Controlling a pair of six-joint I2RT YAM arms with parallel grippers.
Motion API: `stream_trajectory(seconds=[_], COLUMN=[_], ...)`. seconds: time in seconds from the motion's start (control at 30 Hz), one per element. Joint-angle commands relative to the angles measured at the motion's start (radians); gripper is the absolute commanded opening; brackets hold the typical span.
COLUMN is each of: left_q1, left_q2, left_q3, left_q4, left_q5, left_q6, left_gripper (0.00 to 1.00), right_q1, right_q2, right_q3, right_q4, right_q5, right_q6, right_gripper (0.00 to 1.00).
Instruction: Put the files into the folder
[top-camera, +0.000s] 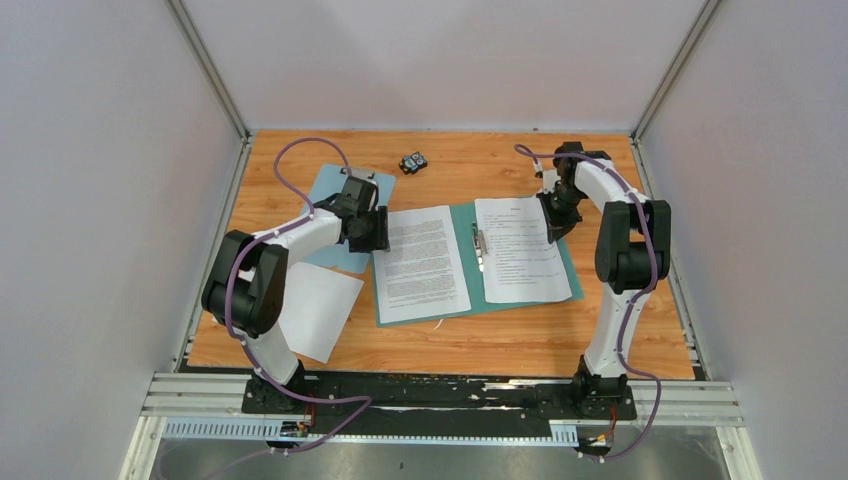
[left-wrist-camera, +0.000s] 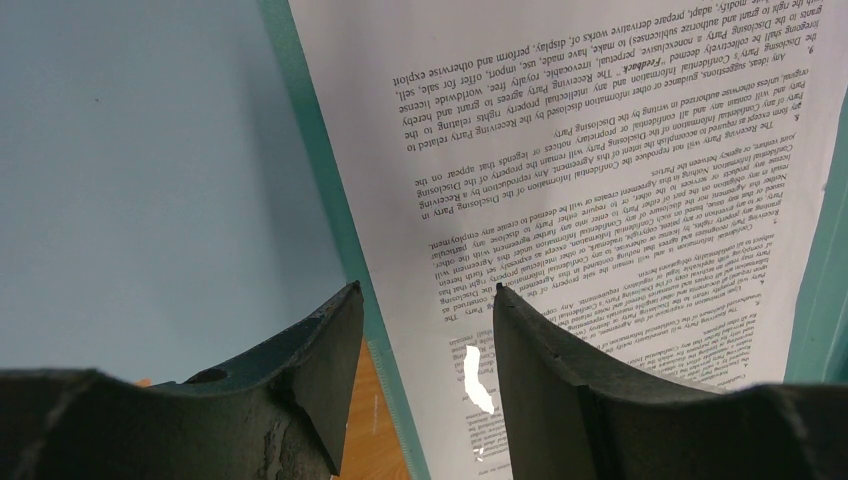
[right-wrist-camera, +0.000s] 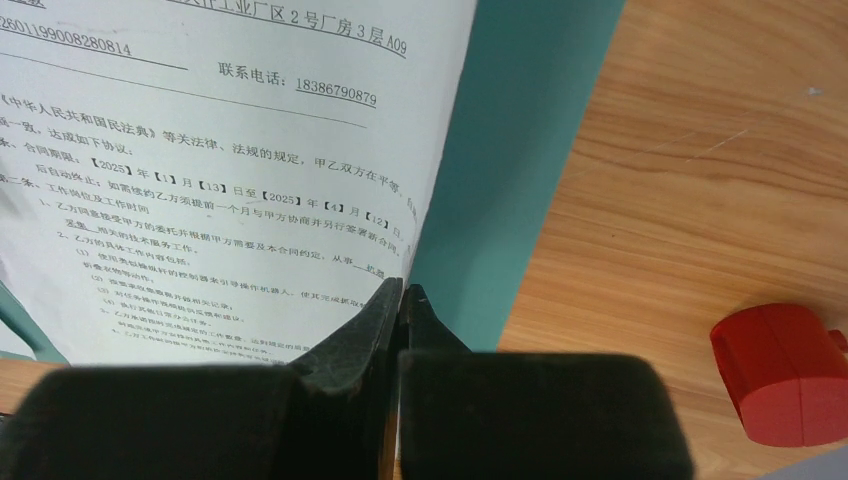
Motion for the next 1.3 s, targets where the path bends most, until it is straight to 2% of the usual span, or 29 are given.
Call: stream_trajectory(seconds=[0.0, 0.4, 1.27], left_q1=[0.0, 0.0, 0.0], left_q2=[-0.001, -0.005, -0.01], left_q3=[0.032, 0.029, 0.04], left_q4=[0.002, 0.006, 0.003], left_q5=[0.001, 0.002, 0.015], left_q6=[0.005, -0.002, -0.014], left_gripper=[0.59, 0.59, 0.59], right_q1=[0.001, 0.012, 0.013], right_q2=[-0.043, -0.067, -0.072], right_q3=[-0.016, -0.056, -0.014], right_q4=[0.052, 0.125, 0.107], right_q5=[-0.044, -0.003, 0.012], right_q6=[0.015, -0.099, -0.097], right_gripper=[0.0, 0.0, 0.0])
